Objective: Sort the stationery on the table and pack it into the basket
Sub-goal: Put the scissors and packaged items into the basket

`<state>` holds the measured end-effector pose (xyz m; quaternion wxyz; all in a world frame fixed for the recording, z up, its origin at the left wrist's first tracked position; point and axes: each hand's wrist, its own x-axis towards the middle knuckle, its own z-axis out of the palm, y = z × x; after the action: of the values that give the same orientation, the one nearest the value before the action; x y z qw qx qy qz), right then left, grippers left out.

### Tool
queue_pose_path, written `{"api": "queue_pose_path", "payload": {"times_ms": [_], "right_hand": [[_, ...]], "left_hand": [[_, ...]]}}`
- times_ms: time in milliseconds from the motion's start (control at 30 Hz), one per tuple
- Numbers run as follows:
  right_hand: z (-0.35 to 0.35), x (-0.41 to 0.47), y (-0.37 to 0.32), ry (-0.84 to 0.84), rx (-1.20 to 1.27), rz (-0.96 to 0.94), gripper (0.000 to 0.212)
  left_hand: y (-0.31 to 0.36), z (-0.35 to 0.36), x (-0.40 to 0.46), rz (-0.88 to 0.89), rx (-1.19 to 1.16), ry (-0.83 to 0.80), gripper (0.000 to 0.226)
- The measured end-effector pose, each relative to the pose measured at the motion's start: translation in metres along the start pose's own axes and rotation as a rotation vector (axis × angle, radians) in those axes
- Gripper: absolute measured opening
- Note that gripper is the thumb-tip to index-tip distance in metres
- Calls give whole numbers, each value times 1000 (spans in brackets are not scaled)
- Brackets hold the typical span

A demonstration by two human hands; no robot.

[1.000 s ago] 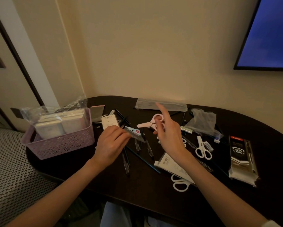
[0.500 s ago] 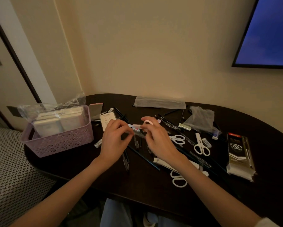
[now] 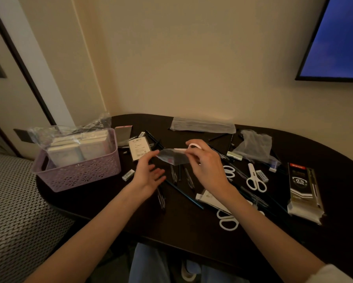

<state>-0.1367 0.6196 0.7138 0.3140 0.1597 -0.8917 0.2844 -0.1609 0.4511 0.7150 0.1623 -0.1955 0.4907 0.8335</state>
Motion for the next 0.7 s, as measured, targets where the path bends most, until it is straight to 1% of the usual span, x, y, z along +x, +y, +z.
{"api": "queue_pose_path", "payload": {"times_ms": [33,100,167,267,367,467,533,600,700], "right_hand": [[0,-1,-1,26,14,-14,14],[-1,-3,-3,70,37,-54,13],[-3,-5,-5,89,33,-101,13],[-8,-9,-6,75,-22,-178,16],[-12,-12,-6,12,-60,-226,20],[-18,-16,-8,-40,-58,-253,24],[-24,-19,-12,-28,-5,-247,29],[-29,-21,-13,0,79,-204,27],[-31,-21,-7,16,107,-168,25]], "left_hand": [[0,1,3,-120,-88,-40,83],[-1,8,8,-274,-194,-170,94],[-6,15,9,-324,-247,-297,103],[-5,25,9,-261,-287,-353,101],[0,28,12,-220,-347,-331,90],[7,23,12,-156,-333,-324,82],[10,21,11,-87,-313,-319,88],[13,19,11,-16,-306,-310,92],[14,17,15,78,-266,-298,79]]}}
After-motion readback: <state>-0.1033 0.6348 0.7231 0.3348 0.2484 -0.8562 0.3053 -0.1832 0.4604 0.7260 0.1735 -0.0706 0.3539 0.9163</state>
